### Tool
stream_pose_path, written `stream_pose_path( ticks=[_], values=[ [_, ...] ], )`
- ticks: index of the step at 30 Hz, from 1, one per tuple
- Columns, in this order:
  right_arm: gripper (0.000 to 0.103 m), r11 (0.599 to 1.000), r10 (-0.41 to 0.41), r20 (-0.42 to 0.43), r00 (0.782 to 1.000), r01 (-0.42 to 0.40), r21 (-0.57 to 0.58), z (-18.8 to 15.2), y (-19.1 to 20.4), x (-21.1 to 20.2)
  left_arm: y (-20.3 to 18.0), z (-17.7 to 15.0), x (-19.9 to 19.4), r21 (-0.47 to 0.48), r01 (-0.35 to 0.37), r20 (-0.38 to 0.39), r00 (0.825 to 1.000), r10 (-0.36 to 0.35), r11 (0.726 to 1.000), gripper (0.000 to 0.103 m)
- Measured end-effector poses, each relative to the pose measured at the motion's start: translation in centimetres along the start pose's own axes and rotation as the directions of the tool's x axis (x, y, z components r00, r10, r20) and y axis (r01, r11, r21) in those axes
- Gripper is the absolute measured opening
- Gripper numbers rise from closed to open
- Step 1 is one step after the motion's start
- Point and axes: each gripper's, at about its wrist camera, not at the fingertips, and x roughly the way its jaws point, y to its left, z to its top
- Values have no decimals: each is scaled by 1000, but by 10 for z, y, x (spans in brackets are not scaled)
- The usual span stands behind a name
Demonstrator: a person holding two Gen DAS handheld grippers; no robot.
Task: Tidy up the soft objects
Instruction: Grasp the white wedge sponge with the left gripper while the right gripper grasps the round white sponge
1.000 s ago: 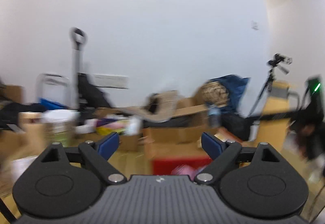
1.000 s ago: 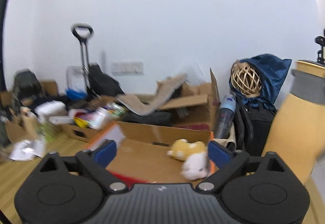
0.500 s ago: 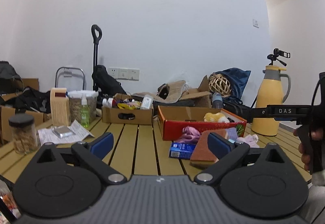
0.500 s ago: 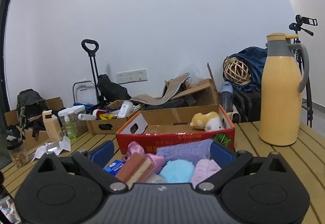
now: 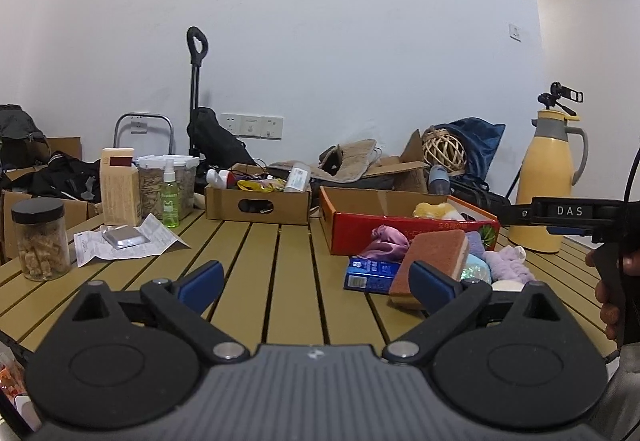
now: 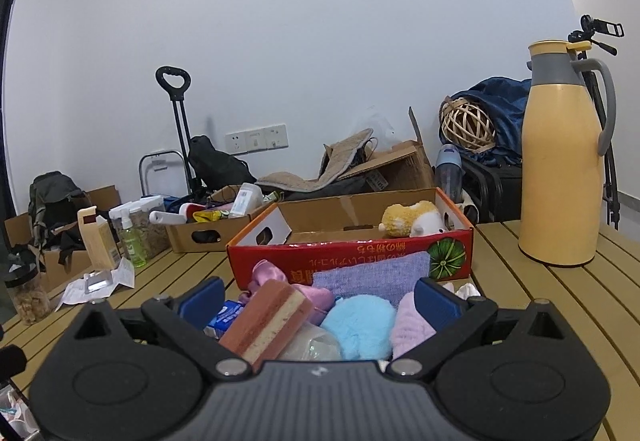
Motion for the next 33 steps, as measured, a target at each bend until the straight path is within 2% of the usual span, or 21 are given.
stream_pose_path(
  ticks=[7, 11, 16, 19, 23, 25, 27, 28, 29, 31, 32, 33],
  values=[
    [102, 1000, 21, 55, 998, -22, 21, 0, -19, -33, -29, 10, -1, 36, 24, 19, 1000, -25, 999, 101],
    [103, 999, 6, 97, 995, -1, -55, -1, -28, -61, -53, 11, 2, 70, 41, 13, 999, -42, 997, 101],
    [103, 992, -5, 110, 994, 19, -126, -11, -40, -90, -81, 10, 12, 29, 95, -14, 995, -95, 995, 101],
    [103, 990, -3, 80, 997, 14, -142, -23, -49, -96, -98, 4, 25, 18, 143, -62, 988, -141, 990, 101],
    [100, 991, 50, -10, 999, -51, -122, -41, -64, -85, -119, -6, 56, -11, 195, -160, 968, -195, 981, 99],
    [94, 994, 72, -56, 996, -76, -76, -47, -73, -71, -129, -11, 70, -11, 205, -202, 958, -203, 979, 92],
    [88, 994, 97, -85, 992, -100, -36, -50, -81, -55, -140, -17, 87, -8, 223, -241, 945, -219, 975, 79],
    [86, 994, 105, -94, 990, -108, -27, -50, -83, -47, -144, -19, 93, -18, 228, -257, 940, -225, 974, 77],
    [83, 994, 108, -98, 989, -111, -23, -50, -84, -40, -146, -19, 102, -32, 227, -266, 937, -227, 973, 76],
    [81, 992, 121, -97, 988, -122, -5, -48, -86, -25, -149, -16, 120, -55, 201, -264, 942, -209, 978, 66],
    [80, 992, 127, -95, 987, -127, 6, -46, -87, -19, -150, -15, 130, -71, 196, -262, 942, -208, 978, 50],
    [77, 991, 133, -92, 987, -132, 18, -44, -89, -10, -151, -15, 140, -93, 197, -271, 938, -215, 976, 30]
  ],
)
